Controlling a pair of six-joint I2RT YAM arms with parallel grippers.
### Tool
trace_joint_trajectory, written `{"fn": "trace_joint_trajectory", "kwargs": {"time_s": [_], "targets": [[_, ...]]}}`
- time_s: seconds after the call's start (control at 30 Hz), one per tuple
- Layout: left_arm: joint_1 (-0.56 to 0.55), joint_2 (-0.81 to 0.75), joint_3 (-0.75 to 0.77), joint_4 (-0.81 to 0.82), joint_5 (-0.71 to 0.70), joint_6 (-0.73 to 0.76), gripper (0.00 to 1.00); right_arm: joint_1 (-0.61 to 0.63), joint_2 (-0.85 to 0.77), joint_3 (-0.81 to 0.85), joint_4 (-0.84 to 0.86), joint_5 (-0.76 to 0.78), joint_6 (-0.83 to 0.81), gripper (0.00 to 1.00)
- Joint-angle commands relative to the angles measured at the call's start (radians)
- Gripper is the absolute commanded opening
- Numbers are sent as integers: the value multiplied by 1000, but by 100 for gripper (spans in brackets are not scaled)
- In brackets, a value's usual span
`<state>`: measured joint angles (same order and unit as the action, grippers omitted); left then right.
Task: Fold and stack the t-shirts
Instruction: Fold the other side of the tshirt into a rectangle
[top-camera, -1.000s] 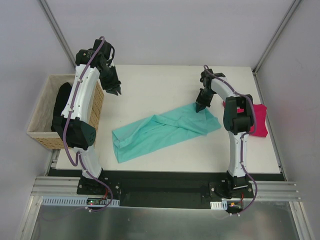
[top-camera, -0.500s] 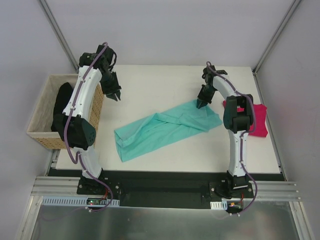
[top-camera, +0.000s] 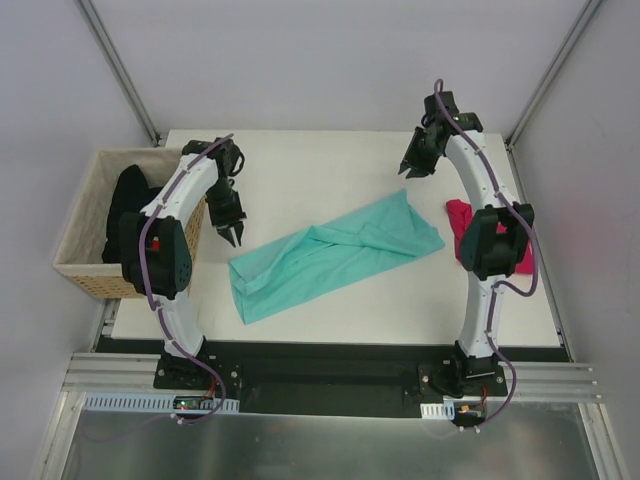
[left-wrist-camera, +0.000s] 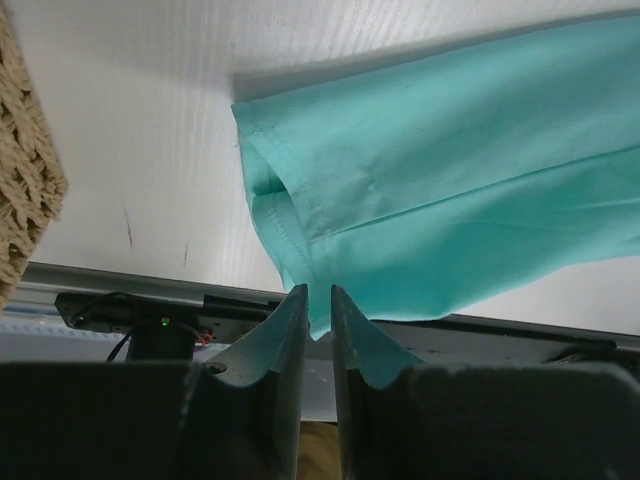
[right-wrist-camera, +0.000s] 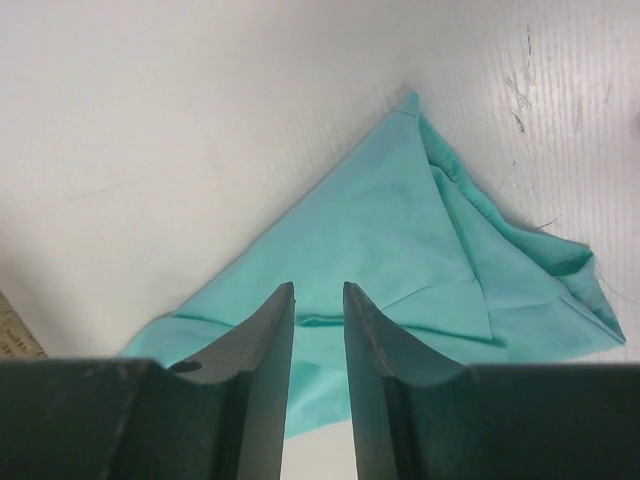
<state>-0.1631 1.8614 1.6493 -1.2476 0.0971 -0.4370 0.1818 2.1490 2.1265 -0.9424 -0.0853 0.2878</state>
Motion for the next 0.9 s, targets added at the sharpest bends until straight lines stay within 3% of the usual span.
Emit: {"fn": "trace_joint_trajectory", "kwargs": {"time_s": [0.0,0.73,0.87], "targets": [[-4,10,-91,53,19,-23,14,-7,-118,33,-18,7,-30,30],[-36,234,-111,174,52,6,10,-8,-222,36,19,-22,5,29],[-39,246,-131,201,53,6,2,-12,-225,43,25,-21,10,29]]}}
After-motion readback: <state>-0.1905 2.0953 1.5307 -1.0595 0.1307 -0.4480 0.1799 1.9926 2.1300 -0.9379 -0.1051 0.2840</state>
